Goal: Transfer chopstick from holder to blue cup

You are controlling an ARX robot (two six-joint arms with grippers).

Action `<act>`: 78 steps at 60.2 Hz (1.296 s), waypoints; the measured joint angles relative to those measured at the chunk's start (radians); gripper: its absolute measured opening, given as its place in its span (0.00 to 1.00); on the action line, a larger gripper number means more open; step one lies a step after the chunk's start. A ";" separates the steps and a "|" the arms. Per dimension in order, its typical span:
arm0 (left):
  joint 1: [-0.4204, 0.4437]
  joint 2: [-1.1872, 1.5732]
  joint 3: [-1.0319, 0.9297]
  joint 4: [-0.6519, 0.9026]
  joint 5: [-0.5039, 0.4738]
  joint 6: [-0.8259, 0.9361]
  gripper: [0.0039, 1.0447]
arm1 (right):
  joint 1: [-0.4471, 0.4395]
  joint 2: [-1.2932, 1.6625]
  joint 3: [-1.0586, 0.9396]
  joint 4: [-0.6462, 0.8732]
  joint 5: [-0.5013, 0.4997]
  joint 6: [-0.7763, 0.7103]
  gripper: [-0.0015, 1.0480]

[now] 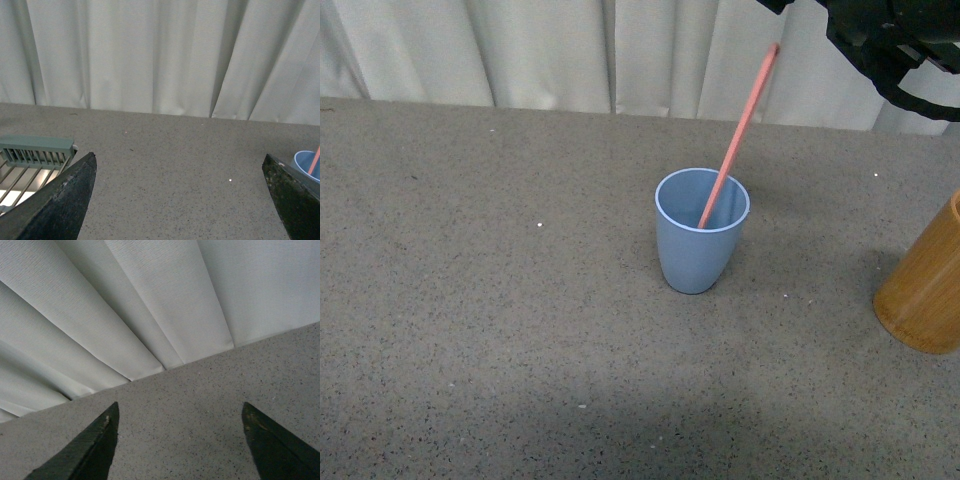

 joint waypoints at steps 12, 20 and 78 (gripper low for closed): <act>0.000 0.000 0.000 0.000 0.000 0.000 0.94 | -0.018 -0.041 -0.048 0.014 0.002 -0.012 0.90; 0.000 0.000 0.000 0.000 0.000 0.000 0.94 | -0.057 -0.110 -0.140 0.061 0.000 -0.043 0.91; 0.000 -0.001 0.000 -0.001 0.000 0.000 0.94 | -0.335 -1.894 -1.024 -0.533 -0.210 -0.588 0.01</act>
